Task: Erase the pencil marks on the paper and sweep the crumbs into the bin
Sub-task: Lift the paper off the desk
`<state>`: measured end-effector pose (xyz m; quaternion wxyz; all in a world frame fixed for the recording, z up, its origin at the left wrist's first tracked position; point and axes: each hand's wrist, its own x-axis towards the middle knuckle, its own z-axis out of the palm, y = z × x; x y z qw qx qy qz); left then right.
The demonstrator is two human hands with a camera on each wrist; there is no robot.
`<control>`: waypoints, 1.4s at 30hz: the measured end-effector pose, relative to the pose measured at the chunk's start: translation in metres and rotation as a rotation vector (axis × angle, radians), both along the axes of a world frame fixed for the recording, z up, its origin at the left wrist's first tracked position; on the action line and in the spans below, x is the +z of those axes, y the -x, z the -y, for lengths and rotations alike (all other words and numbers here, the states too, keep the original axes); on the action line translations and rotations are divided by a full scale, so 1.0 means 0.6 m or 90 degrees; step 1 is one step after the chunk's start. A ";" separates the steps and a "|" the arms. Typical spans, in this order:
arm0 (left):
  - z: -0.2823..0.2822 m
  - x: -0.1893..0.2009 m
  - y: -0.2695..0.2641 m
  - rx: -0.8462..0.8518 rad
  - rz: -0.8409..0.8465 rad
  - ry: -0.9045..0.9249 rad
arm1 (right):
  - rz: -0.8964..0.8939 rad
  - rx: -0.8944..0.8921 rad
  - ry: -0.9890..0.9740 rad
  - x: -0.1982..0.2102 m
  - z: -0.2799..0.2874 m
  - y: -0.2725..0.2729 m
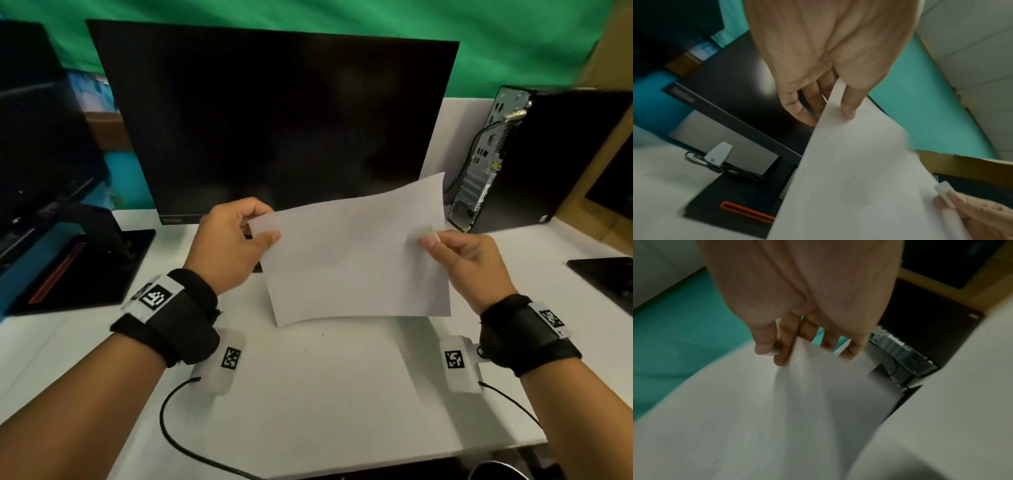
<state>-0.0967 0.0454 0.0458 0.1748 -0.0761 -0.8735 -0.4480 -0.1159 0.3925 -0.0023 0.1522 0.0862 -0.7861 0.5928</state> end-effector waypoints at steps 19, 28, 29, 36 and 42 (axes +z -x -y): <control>-0.023 -0.005 0.008 0.005 -0.063 -0.062 | -0.015 -0.053 -0.068 -0.022 -0.036 -0.020; -0.011 -0.015 0.010 0.028 -0.058 -0.044 | -0.026 -0.077 -0.057 -0.016 -0.028 -0.015; -0.010 -0.015 0.010 0.031 -0.058 -0.042 | -0.029 -0.078 -0.048 -0.009 -0.024 -0.014; 0.061 -0.022 0.004 0.163 -0.006 -0.070 | -0.126 -0.188 -0.317 0.032 0.090 -0.007; 0.201 -0.076 -0.063 0.319 0.170 -0.261 | -0.012 0.225 -0.357 0.037 0.321 -0.023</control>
